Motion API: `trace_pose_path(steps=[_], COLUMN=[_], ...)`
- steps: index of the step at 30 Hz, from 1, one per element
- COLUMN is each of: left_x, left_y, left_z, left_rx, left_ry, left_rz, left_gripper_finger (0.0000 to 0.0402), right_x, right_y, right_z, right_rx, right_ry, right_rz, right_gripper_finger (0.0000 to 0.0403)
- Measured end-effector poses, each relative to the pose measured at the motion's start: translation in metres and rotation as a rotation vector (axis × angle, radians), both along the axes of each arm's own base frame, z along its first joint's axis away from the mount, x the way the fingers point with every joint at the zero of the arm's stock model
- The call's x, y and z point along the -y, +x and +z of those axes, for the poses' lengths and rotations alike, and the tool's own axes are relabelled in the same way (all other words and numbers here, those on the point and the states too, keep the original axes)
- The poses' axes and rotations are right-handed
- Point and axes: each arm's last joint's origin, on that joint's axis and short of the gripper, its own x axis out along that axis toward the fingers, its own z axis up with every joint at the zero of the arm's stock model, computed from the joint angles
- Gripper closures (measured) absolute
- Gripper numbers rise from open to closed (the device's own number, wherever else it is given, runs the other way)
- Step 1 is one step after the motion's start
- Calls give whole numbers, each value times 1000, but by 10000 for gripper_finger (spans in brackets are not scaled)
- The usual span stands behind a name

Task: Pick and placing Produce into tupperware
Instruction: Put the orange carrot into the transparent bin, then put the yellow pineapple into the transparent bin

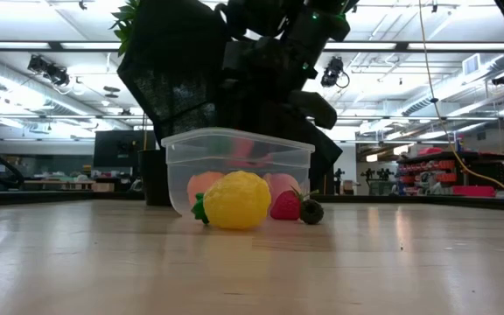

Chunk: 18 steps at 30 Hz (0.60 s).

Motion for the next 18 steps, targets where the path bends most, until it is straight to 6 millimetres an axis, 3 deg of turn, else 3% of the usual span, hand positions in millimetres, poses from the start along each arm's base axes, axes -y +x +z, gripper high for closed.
trace_pose_path(steps=[18], left_x=[0], left_y=[0], left_z=[0], left_rx=[-1], left_ry=[1], left_rz=[1], left_gripper_finger=[382], right_x=[-1], right_y=[-1], right_z=[2], right_rx=[4], right_ry=[-70], right_rz=[-33], right_gripper_finger=[190])
